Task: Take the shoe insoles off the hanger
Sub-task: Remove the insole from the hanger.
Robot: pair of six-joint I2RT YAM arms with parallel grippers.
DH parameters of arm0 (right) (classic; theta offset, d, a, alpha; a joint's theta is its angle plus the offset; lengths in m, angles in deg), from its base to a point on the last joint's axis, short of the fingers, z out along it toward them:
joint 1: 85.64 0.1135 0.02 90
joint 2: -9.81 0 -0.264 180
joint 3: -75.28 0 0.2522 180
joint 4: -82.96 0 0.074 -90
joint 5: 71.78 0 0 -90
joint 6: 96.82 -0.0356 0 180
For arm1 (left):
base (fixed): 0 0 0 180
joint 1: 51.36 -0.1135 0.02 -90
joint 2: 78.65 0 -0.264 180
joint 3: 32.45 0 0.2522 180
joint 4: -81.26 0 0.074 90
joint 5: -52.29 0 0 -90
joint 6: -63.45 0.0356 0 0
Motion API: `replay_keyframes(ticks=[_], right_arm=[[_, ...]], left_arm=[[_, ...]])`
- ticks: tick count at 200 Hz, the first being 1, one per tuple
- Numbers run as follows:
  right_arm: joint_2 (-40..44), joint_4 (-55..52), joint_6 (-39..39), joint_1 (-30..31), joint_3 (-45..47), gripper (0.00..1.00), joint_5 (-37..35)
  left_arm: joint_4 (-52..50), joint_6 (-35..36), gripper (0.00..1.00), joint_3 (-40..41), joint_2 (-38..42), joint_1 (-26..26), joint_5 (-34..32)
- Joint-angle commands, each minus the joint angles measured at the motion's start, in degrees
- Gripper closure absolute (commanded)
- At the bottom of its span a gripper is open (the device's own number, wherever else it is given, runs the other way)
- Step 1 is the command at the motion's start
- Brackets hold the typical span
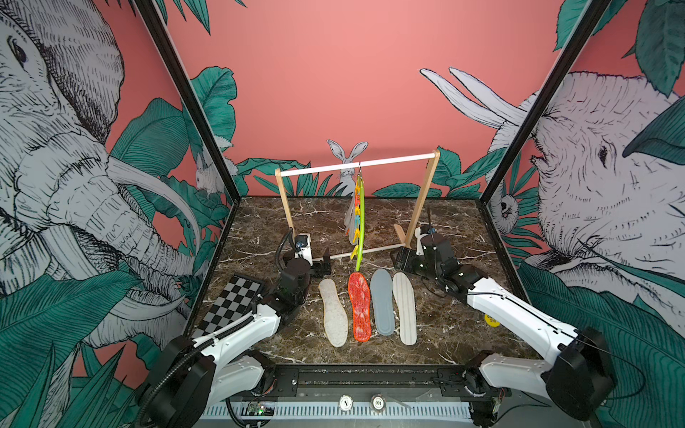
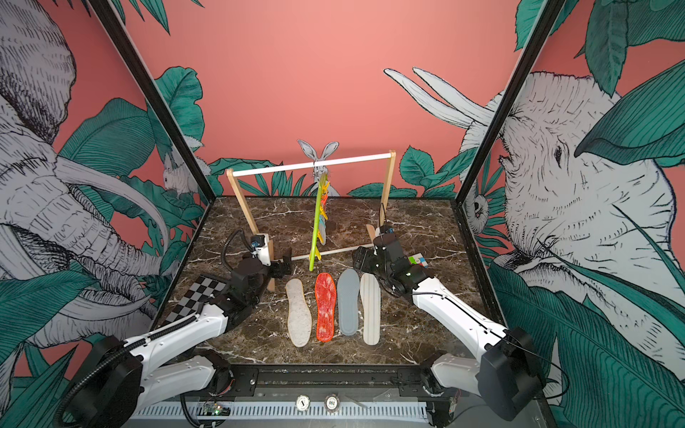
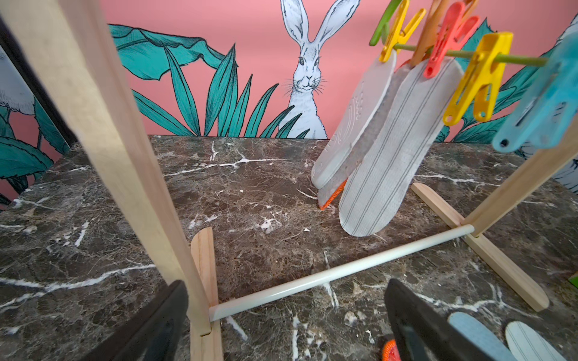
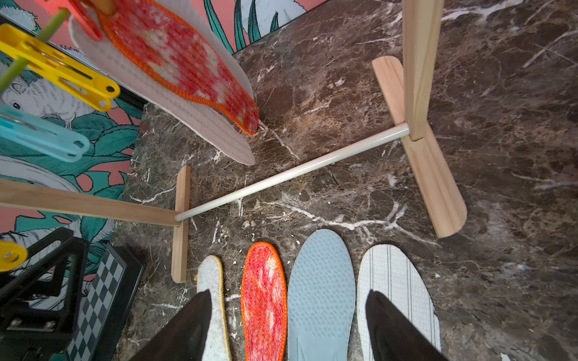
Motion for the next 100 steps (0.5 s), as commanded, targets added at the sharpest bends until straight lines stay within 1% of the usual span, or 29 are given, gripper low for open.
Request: replay_keyframes(ticks=[1, 60, 100], right_arm=[[-0.4, 0.9, 0.5, -1.0, -0.7, 0.22, 3.2], [-0.4, 1.8, 0.1, -2.5, 0.3, 0.21, 5.0], [-0.9, 2.5, -0.7, -3.2, 0.5, 0.2, 6.3]], left_arm=[[2.3, -1.6, 0.01, -1.9, -2.2, -0.6, 1.3], [7.4, -2.0, 0.01, -3.4, -8.1, -0.7, 4.5], [11.6, -0.1, 0.02, -3.6, -11.3, -0.7, 7.8]])
